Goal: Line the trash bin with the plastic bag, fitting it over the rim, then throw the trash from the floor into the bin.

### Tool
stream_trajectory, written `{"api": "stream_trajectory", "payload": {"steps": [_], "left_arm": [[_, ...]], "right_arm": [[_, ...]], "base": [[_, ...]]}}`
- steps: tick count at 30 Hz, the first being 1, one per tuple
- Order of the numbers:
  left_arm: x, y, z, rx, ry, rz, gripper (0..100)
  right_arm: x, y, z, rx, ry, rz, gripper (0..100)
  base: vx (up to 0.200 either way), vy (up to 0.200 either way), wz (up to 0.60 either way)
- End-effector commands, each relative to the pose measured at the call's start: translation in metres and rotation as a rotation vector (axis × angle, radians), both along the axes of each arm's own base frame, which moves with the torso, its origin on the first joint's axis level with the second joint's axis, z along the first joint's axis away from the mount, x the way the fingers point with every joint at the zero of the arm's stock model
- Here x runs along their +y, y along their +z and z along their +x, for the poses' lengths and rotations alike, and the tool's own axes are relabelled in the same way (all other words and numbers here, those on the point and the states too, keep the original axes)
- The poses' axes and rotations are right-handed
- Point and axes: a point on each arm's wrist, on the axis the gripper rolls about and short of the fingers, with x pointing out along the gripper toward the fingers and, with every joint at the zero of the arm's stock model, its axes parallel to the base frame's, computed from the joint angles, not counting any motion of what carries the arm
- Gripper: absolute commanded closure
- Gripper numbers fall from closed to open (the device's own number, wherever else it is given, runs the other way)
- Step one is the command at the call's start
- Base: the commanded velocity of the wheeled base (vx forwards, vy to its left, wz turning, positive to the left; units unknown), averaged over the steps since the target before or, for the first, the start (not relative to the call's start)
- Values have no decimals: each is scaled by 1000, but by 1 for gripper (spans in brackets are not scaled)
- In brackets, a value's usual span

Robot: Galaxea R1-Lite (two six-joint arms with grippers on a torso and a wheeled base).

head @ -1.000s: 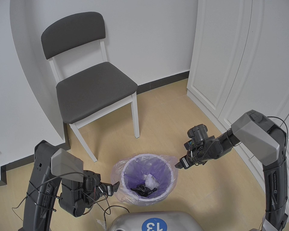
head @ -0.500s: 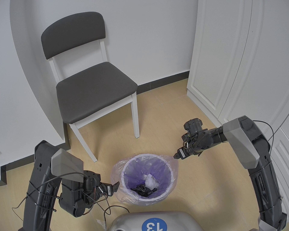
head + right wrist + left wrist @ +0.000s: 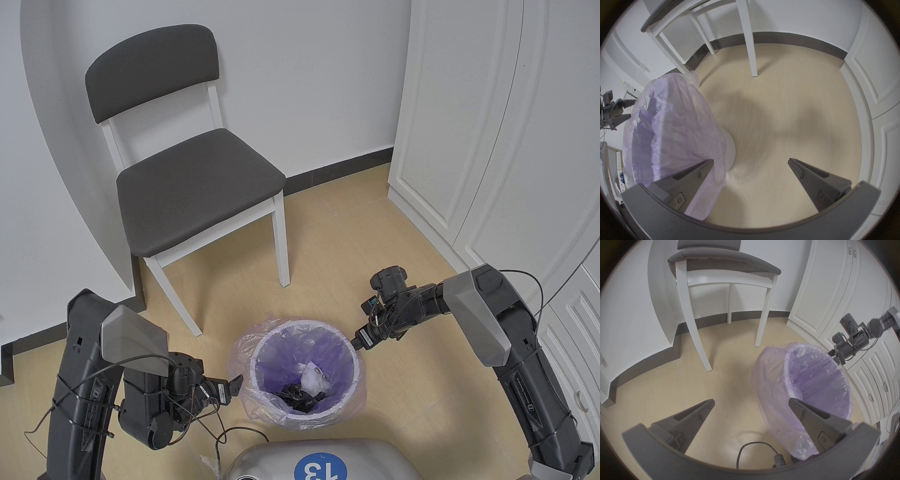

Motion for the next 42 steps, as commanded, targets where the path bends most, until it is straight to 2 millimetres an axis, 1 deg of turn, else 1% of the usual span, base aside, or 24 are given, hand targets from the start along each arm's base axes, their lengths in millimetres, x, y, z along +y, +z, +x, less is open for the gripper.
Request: {"api": "stream_trajectory", "payload": {"steps": [1,3,6,7,8,9,15,16,20,22,23,26,27,30,33,36,38,40,41,42], "left_arm": [[8,27,-5,-48,15,-22,0],[12,40,-7,-68,12,-40,0],[14,44,-4,-85,6,-53,0],[14,47,6,-123,1,-64,0],[11,46,11,-142,-1,-65,0],[8,43,18,-156,-3,-65,0],[-6,-3,56,-167,-32,-4,0],[-7,-5,61,-164,-32,3,0],[-13,0,82,-111,-10,37,0],[-12,1,86,-86,4,61,0],[-10,5,92,-53,1,115,0],[-2,11,99,-19,-4,170,0],[1,13,106,3,-2,213,0],[4,15,120,22,41,285,0],[3,16,132,63,34,321,0],[-3,21,144,98,16,334,0],[-7,21,147,126,5,344,0],[-7,21,147,126,5,344,0],[-2,21,146,144,6,358,0],[2,20,145,149,15,358,0]], "right_arm": [[-5,-9,3,-10,-11,1,0],[-9,-7,5,-13,-20,2,0],[-12,-5,6,-14,-28,3,0],[-16,-4,7,-15,-37,4,0],[-18,-4,8,-15,-40,4,0],[-18,-1,8,-18,-43,7,0],[-21,15,10,-38,-53,15,0],[-22,18,11,-42,-54,17,0],[-30,26,11,-45,-69,18,0],[-34,30,12,-48,-77,19,0],[-40,36,12,-54,-88,20,0],[-48,45,12,-62,-103,22,0],[-53,53,13,-73,-113,27,0],[-63,66,13,-90,-133,31,0],[-72,81,10,-101,-147,35,0],[-79,93,1,-96,-155,37,0],[-84,100,-5,-95,-161,35,0],[-84,100,-5,-95,-161,35,0],[-92,108,-14,-97,-173,34,0],[-95,111,-18,-100,-178,35,0]], "base": [[0,0,0],[0,0,0],[0,0,0],[0,0,0],[0,0,0],[0,0,0],[0,0,0],[0,0,0],[0,0,0],[0,0,0],[0,0,0],[0,0,0],[0,0,0],[0,0,0],[0,0,0],[0,0,0],[0,0,0],[0,0,0],[0,0,0],[0,0,0]]}}
